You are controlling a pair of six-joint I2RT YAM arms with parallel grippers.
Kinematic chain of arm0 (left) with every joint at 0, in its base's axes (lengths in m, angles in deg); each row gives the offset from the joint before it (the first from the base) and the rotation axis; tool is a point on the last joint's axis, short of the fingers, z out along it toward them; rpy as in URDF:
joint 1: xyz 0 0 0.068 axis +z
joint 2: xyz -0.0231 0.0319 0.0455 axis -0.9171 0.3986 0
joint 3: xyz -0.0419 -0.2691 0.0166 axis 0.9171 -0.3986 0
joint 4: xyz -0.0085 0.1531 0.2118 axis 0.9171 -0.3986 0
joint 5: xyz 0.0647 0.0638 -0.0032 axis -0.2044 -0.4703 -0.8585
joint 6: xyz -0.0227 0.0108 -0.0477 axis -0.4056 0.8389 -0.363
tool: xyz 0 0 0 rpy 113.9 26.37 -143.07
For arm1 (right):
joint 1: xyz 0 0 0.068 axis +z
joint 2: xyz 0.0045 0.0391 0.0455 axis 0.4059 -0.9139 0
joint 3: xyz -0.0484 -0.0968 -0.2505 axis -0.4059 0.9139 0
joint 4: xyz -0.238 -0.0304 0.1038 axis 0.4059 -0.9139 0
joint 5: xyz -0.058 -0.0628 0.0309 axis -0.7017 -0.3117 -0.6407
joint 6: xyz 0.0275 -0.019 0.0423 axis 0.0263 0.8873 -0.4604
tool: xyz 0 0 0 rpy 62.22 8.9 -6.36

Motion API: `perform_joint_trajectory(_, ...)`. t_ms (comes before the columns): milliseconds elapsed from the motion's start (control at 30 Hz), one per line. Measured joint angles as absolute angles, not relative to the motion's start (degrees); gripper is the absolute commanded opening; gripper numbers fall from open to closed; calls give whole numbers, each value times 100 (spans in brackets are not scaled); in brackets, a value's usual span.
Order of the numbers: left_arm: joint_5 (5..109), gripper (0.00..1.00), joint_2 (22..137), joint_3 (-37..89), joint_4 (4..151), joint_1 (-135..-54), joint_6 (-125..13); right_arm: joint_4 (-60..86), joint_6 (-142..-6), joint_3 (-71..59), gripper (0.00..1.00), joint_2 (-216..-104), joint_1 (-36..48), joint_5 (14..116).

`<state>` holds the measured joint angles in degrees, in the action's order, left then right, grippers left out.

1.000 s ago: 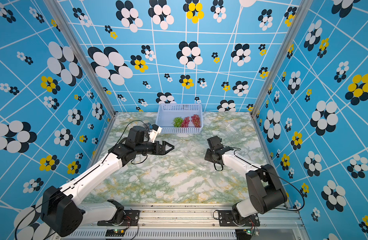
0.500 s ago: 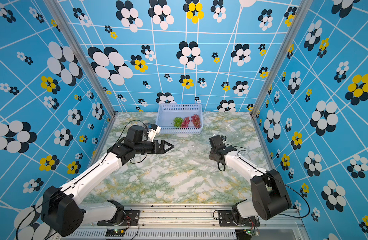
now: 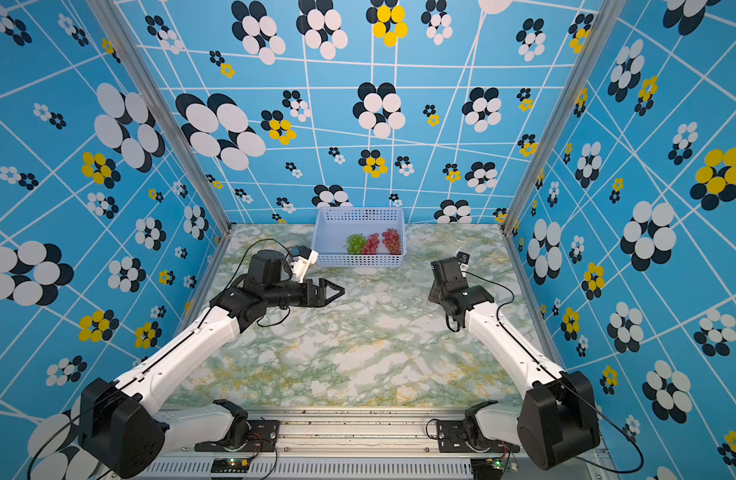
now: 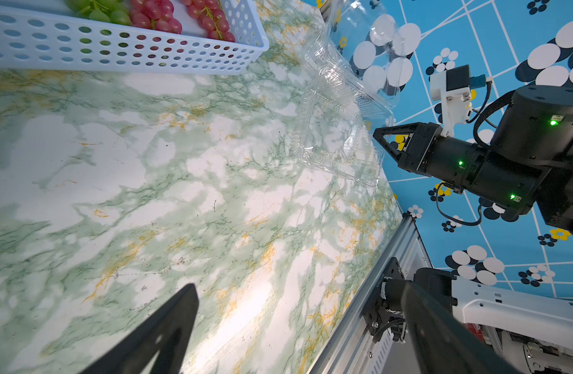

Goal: Pack grapes into containers
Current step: Pick up the packing box from the center of the board, then place the packing box at the center of the board.

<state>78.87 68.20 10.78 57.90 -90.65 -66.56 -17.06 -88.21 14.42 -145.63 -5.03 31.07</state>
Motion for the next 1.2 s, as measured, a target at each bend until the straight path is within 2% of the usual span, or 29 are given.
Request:
perform_joint_trajectory(267,7885,99,6816,1078,5790,-8973,-6656,-1649,-8663,1241,1,-14587,-488,3371)
perform_joint_trajectory(467,7885,100,6812,1078,5790,-8814,-6661,-1343,-8456,769,1,-15028,-49,3778)
perform_joint_trajectory(900,7970,99,6665,1041,5927,-8442,-6836,-1048,-7708,-219,2,-17428,1012,4574)
perform_joint_trajectory(1100,7970,100,6667,1041,5954,-8410,-6875,-1269,-7372,-1061,11,-18018,1016,4598)
perform_joint_trajectory(1200,7970,100,6669,1041,5951,-8407,-6875,-1416,-7251,-1417,25,-18145,1016,4488)
